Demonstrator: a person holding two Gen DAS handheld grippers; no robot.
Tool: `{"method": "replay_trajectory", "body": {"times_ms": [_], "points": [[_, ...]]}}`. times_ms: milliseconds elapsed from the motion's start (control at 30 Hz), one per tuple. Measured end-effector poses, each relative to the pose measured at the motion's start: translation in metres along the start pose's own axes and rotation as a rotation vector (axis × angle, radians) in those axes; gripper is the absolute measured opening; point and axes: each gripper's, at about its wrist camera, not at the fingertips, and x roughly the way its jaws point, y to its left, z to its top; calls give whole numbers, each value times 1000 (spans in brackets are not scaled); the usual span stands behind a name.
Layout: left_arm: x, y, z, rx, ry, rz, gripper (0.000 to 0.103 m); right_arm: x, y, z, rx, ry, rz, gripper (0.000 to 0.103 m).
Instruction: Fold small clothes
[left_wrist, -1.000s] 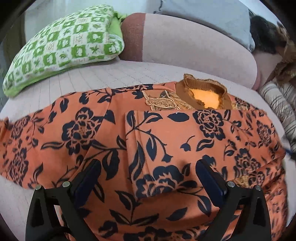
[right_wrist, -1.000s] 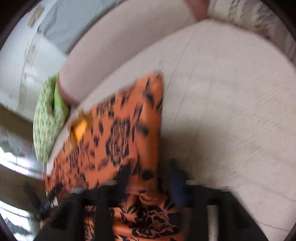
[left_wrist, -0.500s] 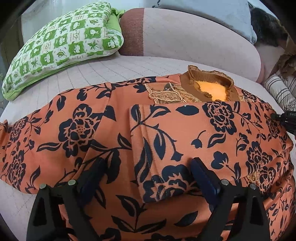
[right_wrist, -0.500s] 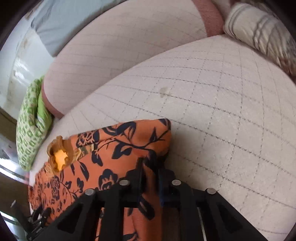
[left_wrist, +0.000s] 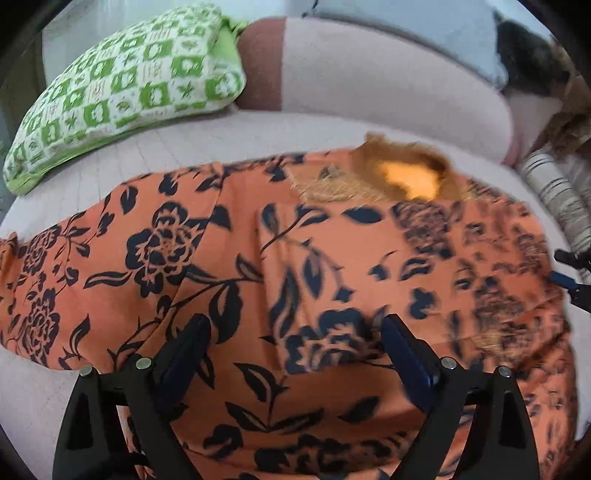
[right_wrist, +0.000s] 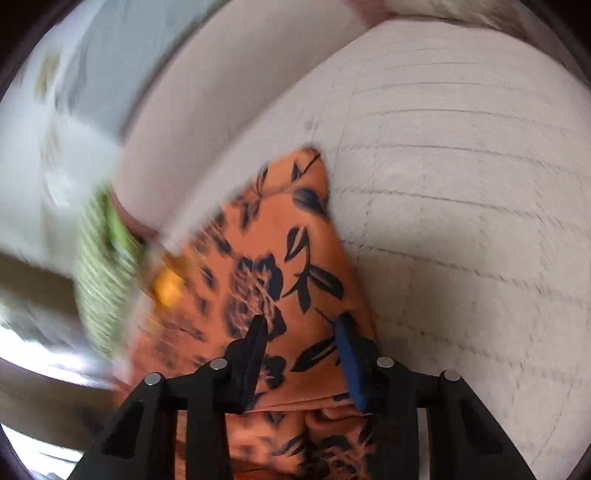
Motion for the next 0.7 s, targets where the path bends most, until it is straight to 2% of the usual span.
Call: {"method": "replay_trajectory", "body": {"times_ms": [33,100,133,200,267,333,367,400,433,500,600,667,700], "points": [[-2,0,0,-1,-15,6,93,-8,12,-1,-37,-6,5,62],[5,1,1,-14,10,8,93,-15,35,-1,-115,-31,49,62],[10,2,1,-30,30,-2,93,-14,45,3,-131,-34,101,64],[12,6,-1,-33,22,-2,93,-4,57,22,-138,-50,137,65],[9,8,-3,-30,17,-19,93,19,59,41,-147,-37,129,70],[-1,17,-3,-65,3,-59,93,54,42,63,-113,11,-29,67],[-10,26,-3,-93,-17,-75,93,57,29,65,-37,-31,-20,67],[-20,38,-3,-130,-45,-81,93,48,31,64,-23,-79,-7,67],[-29,49,-2,-170,-74,-85,93,37,41,56,-53,-131,-28,69],[-50,78,-5,-262,-137,-84,93,23,61,38,-136,-164,-14,69],[-79,148,-22,-461,-220,-7,93,6,84,-7,-245,-131,3,71],[-87,194,-37,-609,-244,57,93,-6,93,-35,-303,-128,8,71],[-87,210,-43,-665,-249,61,93,-13,95,-51,-327,-130,17,71]]}}
